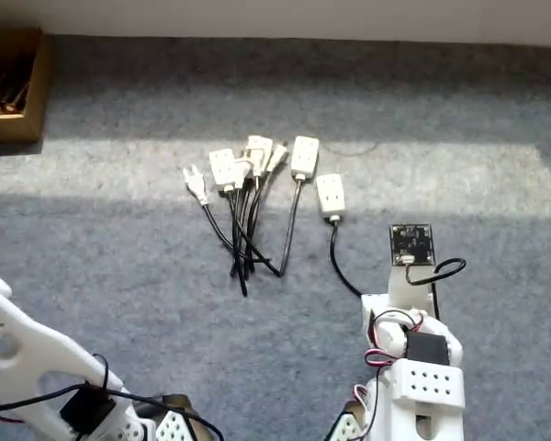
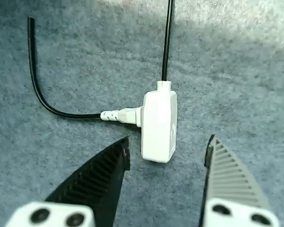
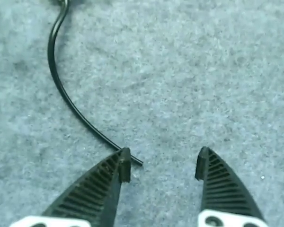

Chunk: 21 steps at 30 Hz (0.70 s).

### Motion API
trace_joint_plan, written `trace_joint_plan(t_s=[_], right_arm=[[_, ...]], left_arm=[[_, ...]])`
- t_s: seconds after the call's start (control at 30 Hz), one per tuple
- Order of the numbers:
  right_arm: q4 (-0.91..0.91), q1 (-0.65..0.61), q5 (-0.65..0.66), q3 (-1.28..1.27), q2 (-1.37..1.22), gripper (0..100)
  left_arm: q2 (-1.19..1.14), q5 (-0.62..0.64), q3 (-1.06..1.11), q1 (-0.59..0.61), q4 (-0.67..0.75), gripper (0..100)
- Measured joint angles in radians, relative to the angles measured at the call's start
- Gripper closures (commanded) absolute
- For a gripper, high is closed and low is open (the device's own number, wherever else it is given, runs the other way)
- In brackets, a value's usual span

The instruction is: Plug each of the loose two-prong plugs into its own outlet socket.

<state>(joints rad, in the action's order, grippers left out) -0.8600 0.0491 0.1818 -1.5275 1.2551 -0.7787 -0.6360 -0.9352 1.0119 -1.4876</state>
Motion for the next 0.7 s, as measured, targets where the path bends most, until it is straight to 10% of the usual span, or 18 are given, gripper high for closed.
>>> trace_joint_plan(t_s=[0.27,0.7], right_arm=[[0.000,0.000,0.000,0.000,0.000,77.4],[0.000,0.000,0.000,0.000,0.000,77.4]], left_arm=[[0.000,0.137,-0.255,-0.137,-0.218,74],[-0.015,0.407,-0.296,-0.931,-0.127,74]])
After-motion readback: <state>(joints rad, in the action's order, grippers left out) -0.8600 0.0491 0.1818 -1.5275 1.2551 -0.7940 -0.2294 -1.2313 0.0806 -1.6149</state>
